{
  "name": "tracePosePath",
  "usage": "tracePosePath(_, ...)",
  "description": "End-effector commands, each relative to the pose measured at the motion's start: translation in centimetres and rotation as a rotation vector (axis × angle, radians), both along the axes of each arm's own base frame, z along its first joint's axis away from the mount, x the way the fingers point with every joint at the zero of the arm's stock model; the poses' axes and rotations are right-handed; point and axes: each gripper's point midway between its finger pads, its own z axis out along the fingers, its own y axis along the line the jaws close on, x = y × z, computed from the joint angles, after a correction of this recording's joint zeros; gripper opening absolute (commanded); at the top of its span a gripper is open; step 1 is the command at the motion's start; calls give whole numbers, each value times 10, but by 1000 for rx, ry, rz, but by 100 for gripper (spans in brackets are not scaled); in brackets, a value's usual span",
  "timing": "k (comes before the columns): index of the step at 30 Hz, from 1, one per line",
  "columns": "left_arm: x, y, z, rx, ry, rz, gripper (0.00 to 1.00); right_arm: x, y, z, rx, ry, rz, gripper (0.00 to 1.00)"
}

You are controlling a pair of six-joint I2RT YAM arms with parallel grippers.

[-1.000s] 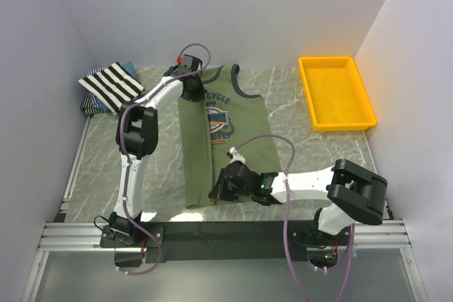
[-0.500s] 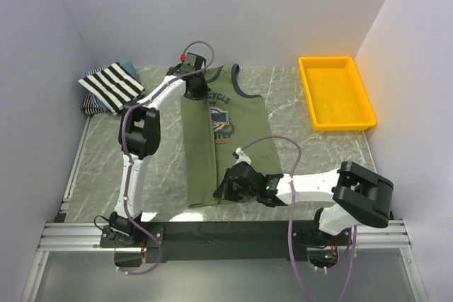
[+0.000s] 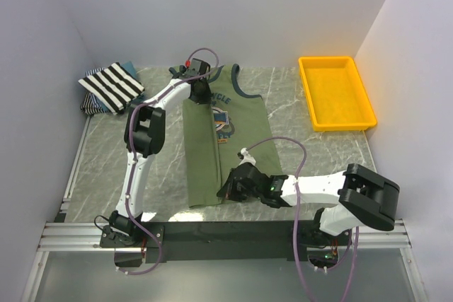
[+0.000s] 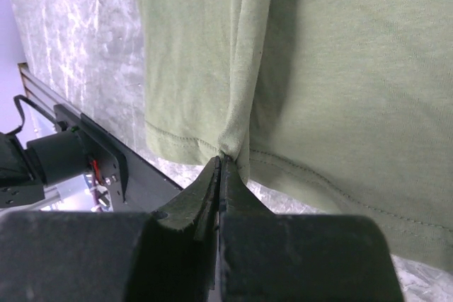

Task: Fold and stack the tank tops
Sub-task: Fold the tank top

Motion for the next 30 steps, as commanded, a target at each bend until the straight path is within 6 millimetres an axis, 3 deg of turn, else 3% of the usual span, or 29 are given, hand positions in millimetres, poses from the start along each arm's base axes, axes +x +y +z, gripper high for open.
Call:
tracePosePath(1,14,-7,21,-32,-71,11,1,7,-6,6,20,-17,-46,0)
tracePosePath(20,16,-23,33,-77,-110,-17,1,5,-14,-2,10,-2,-68,1)
tracePosePath(23,16,-25,30,-79,-104,-22,1,4,-15,-3,6,-3,-66,7)
tracePosePath(26,14,-26,26,-75,-99,-31,11,5,-19,-2,0,-9,-76,21)
tracePosePath(29,13,-26,40,-79,-136,-41,48,7,-25,6,0,-30,-95,36)
tracePosePath(30,13,-25,46,-81,-148,-44,53,8,-27,9,0,-39,-100,42)
